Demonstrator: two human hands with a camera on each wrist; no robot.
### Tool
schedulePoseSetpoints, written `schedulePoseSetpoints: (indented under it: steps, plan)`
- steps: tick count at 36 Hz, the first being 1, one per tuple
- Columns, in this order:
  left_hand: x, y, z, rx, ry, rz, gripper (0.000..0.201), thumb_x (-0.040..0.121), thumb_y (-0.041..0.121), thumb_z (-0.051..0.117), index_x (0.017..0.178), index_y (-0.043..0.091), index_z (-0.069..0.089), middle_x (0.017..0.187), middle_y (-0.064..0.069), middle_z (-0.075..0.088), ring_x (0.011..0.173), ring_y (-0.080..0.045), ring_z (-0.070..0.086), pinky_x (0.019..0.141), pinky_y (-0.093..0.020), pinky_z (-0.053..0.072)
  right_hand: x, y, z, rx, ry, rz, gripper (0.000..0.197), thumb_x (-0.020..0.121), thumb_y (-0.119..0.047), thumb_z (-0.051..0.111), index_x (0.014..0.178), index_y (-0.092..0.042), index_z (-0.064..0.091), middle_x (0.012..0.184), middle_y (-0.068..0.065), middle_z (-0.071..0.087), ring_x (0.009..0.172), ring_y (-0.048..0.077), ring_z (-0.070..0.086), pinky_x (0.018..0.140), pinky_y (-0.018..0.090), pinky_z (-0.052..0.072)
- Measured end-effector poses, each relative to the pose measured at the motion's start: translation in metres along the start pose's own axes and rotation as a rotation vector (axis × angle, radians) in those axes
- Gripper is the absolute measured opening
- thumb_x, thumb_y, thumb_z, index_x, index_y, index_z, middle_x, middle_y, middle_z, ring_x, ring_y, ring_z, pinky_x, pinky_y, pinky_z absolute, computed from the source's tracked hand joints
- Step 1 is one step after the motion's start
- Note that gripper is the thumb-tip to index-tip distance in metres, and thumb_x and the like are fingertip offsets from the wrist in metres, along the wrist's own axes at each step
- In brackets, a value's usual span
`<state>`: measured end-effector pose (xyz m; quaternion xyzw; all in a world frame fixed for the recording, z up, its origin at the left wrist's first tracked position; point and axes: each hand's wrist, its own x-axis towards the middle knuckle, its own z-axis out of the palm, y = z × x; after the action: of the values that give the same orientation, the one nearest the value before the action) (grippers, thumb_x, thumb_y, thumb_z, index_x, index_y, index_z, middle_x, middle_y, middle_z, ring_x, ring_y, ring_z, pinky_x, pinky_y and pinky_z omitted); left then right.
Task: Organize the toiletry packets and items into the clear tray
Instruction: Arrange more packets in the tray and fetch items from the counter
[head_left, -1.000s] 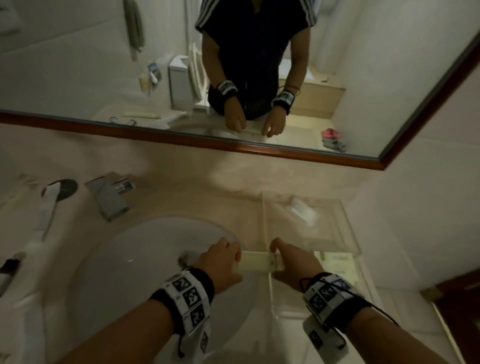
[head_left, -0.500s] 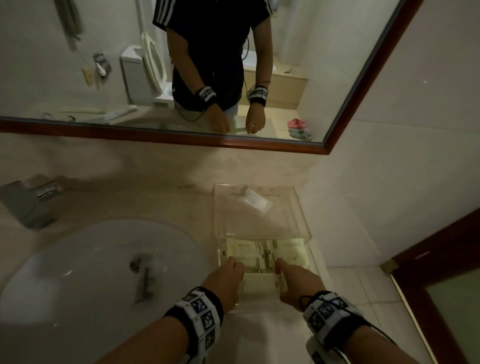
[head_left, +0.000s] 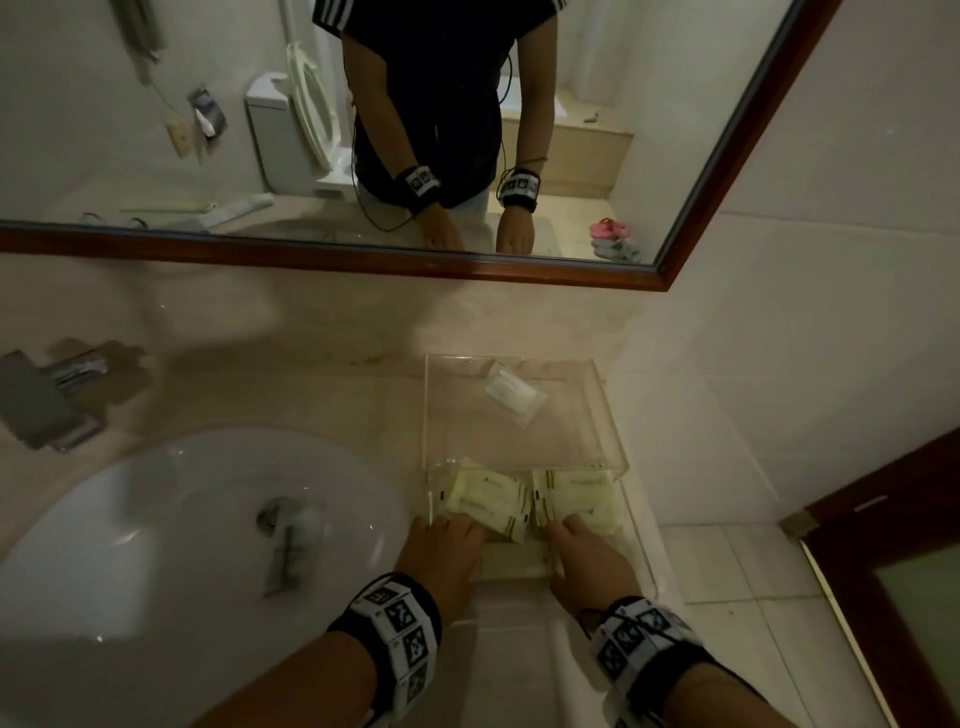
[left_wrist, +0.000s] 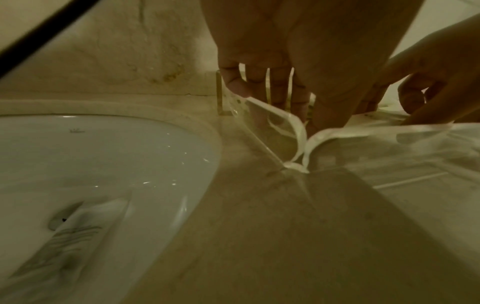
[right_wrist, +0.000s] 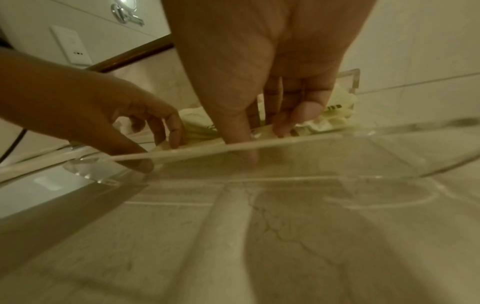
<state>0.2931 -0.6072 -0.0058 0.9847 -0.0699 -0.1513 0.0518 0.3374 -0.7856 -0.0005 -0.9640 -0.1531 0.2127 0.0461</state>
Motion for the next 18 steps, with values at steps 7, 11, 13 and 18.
schedulePoseSetpoints:
  steps: [7, 11, 13, 18]
  plan:
    - [-0.003, -0.004, 0.003, 0.033, 0.018, -0.010, 0.030, 0.092, 0.014, 0.044, 0.122, 0.016, 0.048, 0.132, -0.004, 0.043, 0.122, -0.027, 0.042, 0.098, -0.038, 0.033, -0.001, 0.007, 0.008, 0.037, 0.062, -0.040, 0.027, 0.089, -0.016, 0.050, 0.117, -0.017, 0.053, 0.123, 0.001, 0.045, 0.100, 0.023, 0.058, 0.071, 0.028, 0.044]
    - [-0.004, -0.005, -0.004, 0.038, 0.040, 0.042, 0.028, 0.071, 0.022, 0.068, 0.099, 0.023, 0.060, 0.108, 0.000, 0.055, 0.102, -0.025, 0.054, 0.082, -0.037, 0.044, -0.003, 0.007, 0.010, 0.027, 0.068, -0.019, 0.022, 0.093, -0.020, 0.045, 0.112, -0.015, 0.052, 0.118, 0.003, 0.047, 0.098, 0.023, 0.057, 0.065, 0.025, 0.034]
    - [-0.002, -0.004, -0.009, 0.016, 0.061, 0.025, 0.034, 0.045, 0.030, 0.081, 0.075, 0.033, 0.064, 0.089, 0.006, 0.061, 0.080, -0.019, 0.062, 0.065, -0.032, 0.051, -0.003, 0.007, 0.011, 0.035, 0.071, -0.020, 0.021, 0.092, -0.022, 0.046, 0.111, -0.014, 0.052, 0.118, 0.003, 0.047, 0.097, 0.023, 0.057, 0.066, 0.025, 0.034]
    - [0.004, -0.004, -0.009, -0.064, 0.113, 0.077, 0.038, 0.088, 0.024, 0.051, 0.125, 0.033, 0.054, 0.154, 0.000, 0.022, 0.142, -0.025, 0.021, 0.114, -0.044, 0.021, -0.002, 0.001, 0.009, 0.071, 0.090, -0.030, 0.030, 0.089, -0.038, 0.050, 0.111, -0.017, 0.053, 0.115, 0.001, 0.049, 0.098, 0.021, 0.057, 0.074, 0.030, 0.048]
